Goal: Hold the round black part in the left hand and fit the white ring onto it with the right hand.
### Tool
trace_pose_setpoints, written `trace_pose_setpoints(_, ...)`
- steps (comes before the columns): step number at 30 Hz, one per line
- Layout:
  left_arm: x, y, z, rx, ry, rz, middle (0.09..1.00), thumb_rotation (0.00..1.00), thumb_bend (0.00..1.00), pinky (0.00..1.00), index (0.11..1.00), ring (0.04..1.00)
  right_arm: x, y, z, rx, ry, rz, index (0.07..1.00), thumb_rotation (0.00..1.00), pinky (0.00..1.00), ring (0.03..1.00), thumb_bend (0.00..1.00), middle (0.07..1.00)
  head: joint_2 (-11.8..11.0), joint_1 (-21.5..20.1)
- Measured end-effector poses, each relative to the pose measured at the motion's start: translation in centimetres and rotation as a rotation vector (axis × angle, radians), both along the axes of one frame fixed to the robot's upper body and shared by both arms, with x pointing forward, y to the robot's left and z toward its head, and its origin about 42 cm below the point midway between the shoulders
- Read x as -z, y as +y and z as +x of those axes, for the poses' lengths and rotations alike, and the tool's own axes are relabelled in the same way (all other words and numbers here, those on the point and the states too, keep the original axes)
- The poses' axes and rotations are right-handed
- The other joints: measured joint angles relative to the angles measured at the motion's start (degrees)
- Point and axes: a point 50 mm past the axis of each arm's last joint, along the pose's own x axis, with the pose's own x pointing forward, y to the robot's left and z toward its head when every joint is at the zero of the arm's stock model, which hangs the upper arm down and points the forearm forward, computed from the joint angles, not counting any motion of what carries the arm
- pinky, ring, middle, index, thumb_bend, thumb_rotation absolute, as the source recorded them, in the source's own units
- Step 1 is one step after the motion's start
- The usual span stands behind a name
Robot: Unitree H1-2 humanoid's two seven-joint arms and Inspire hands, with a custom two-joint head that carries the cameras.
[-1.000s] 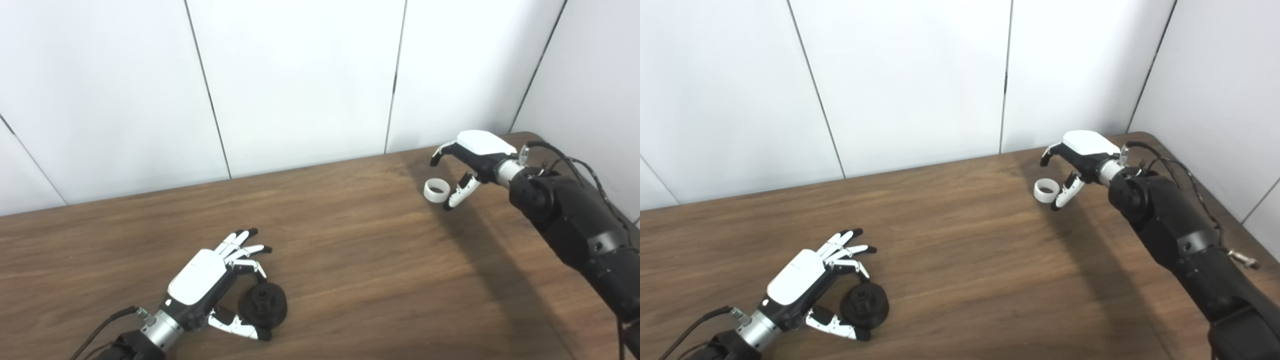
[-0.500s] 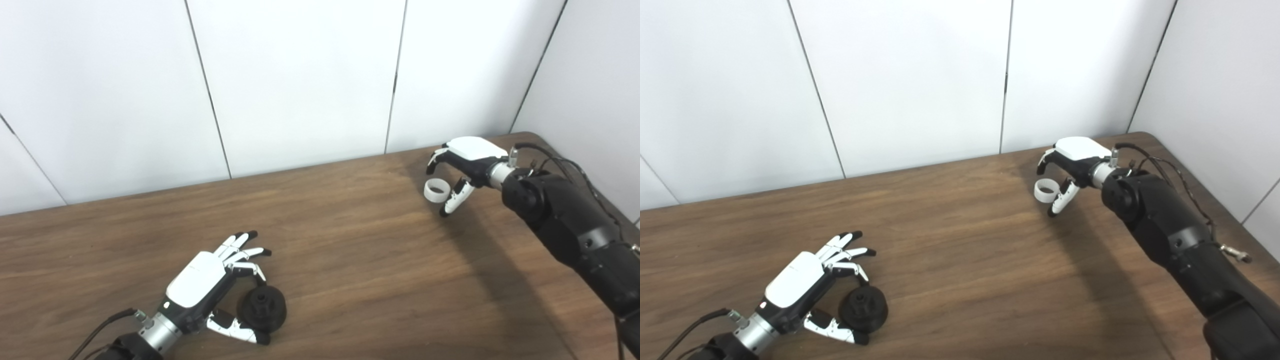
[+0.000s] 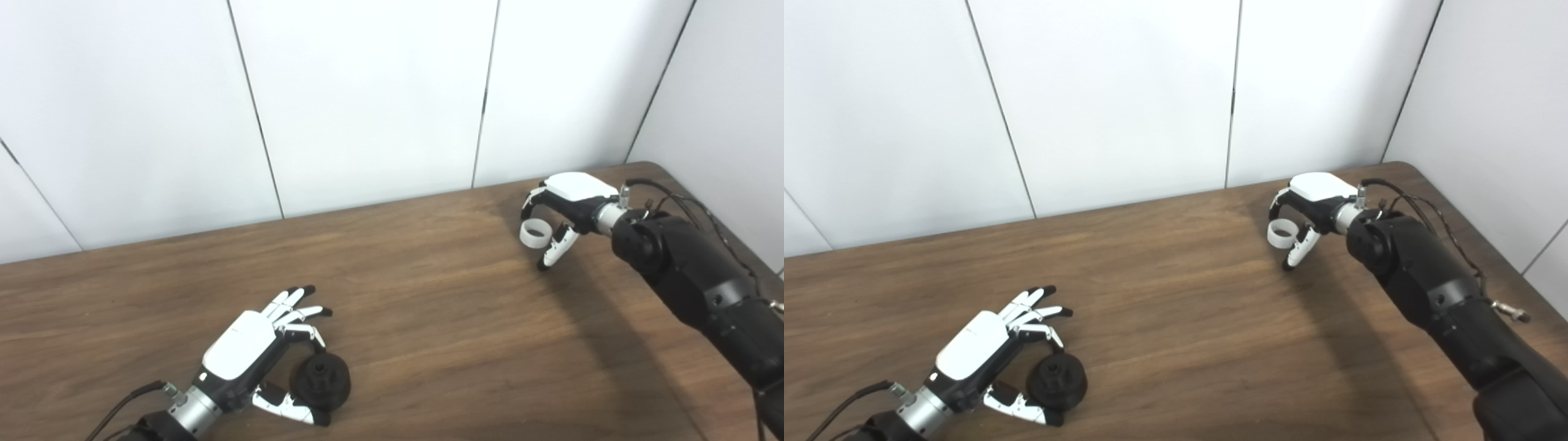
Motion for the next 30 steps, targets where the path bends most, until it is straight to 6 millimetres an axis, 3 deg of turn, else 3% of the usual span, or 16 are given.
trace_pose_setpoints(30, -0.04, 0.09, -0.09, -0.002, 0.002, 0.001, 0.854, 0.06, 0.52, 1.00, 0.481, 1.000, -0.13, -0.59, -0.07, 0.016, 0.007, -0.006, 0.727, 0.25, 0.92, 0.972, 0.81, 0.897, -0.09, -0.53)
